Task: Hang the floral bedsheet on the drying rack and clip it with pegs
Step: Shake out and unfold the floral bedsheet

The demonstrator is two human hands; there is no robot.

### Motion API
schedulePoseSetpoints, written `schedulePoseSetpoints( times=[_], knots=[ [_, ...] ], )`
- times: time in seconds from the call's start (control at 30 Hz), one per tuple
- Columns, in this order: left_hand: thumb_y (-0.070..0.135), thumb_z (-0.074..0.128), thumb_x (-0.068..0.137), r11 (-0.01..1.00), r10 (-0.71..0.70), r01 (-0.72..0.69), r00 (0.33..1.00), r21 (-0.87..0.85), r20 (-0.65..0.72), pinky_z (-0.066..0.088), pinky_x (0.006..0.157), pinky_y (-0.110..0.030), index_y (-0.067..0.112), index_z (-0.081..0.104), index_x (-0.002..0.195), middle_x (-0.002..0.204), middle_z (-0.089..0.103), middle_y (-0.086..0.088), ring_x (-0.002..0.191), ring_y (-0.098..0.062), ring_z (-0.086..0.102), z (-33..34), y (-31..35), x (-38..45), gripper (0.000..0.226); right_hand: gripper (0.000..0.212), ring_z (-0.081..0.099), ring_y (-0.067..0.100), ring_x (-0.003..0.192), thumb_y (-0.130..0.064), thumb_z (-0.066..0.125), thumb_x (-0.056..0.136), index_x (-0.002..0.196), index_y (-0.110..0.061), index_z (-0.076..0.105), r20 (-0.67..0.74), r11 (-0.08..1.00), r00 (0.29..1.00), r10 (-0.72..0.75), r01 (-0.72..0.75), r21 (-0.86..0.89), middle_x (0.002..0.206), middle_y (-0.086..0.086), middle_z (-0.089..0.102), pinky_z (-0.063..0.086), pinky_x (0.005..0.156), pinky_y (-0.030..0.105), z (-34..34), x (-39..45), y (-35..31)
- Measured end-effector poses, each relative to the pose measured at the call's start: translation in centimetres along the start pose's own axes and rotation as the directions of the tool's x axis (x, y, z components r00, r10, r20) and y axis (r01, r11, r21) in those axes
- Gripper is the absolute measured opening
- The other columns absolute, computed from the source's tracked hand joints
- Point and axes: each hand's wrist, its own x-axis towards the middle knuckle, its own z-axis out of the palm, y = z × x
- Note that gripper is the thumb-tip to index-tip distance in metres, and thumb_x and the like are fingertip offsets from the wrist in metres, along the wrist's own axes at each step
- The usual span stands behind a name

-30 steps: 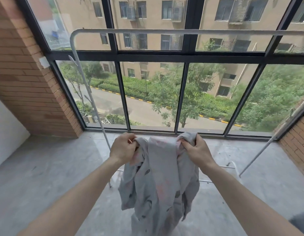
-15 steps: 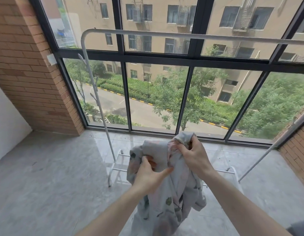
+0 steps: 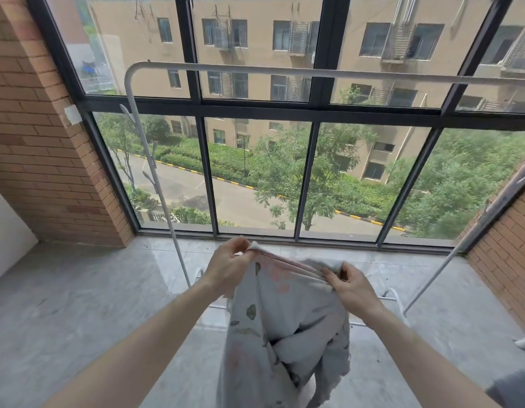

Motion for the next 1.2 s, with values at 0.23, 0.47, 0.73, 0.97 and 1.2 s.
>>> schedulePoseSetpoints(
  times=[0.23,0.47,0.73,0.97,1.2],
  knots=[
    [0.026,0.060,0.102,0.994,-0.046,0.038,0.996,-0.103,-0.082,0.030,0.062,-0.030,0.005,0.050,0.081,0.077,0.043,-0.006,0.073,-0.019,0.039,-3.6,-0.2,1.4,0.031,0.035,0.047,0.016,0.066,-0.035,0.068,0.098,0.075,-0.015,0.051,0.050,0.984,0.997,0.056,-0.047,-0.173,0.067,-0.004,0.051,0.034,0.061,0.032,-1.8,0.1,2.9],
    [0.033,0.058,0.101,0.996,0.034,-0.033,0.999,-0.083,0.005,0.033,0.064,-0.034,0.011,0.053,0.077,0.074,0.045,-0.004,0.069,-0.016,0.043,-1.2,1.9,1.2,0.033,0.040,0.062,0.019,0.103,-0.037,0.070,0.091,0.120,-0.020,0.049,0.033,0.918,0.995,0.091,-0.071,-0.389,0.116,-0.003,0.058,0.054,0.088,0.039,0.0,-2.1,2.1],
    [0.023,0.067,0.101,0.968,0.225,-0.150,0.877,-0.203,0.424,0.047,0.067,-0.029,0.017,0.069,0.084,0.077,0.063,0.005,0.075,-0.012,0.056,2.0,7.4,0.0,0.018,0.032,0.050,0.018,0.059,-0.028,0.076,0.090,0.069,-0.035,0.052,-0.018,0.938,0.952,-0.306,0.298,-0.176,0.061,-0.009,0.057,0.037,0.056,0.035,4.7,-3.8,-7.8],
    [0.013,0.070,0.089,0.937,-0.336,0.271,0.869,0.218,0.362,0.056,0.084,-0.027,0.021,0.063,0.124,0.124,0.066,0.002,0.108,-0.015,0.065,-2.2,-6.4,0.2,0.037,0.048,0.028,0.012,0.055,-0.021,0.074,0.094,0.062,-0.011,0.039,-0.114,0.967,0.961,-0.251,0.254,0.010,0.054,-0.004,0.037,0.024,0.053,0.033,4.2,-4.1,-5.5],
    [0.021,0.049,0.069,0.829,-0.420,0.337,0.902,0.445,0.101,0.056,0.067,-0.033,0.030,0.063,0.072,0.078,0.070,0.006,0.079,-0.023,0.067,2.8,-16.1,-2.7,0.017,0.045,0.028,0.008,0.057,-0.017,0.073,0.095,0.065,-0.002,0.043,0.009,0.918,0.918,-0.397,0.397,-0.019,0.058,-0.004,0.039,0.024,0.052,0.029,4.3,-4.8,-6.5]
  ],
)
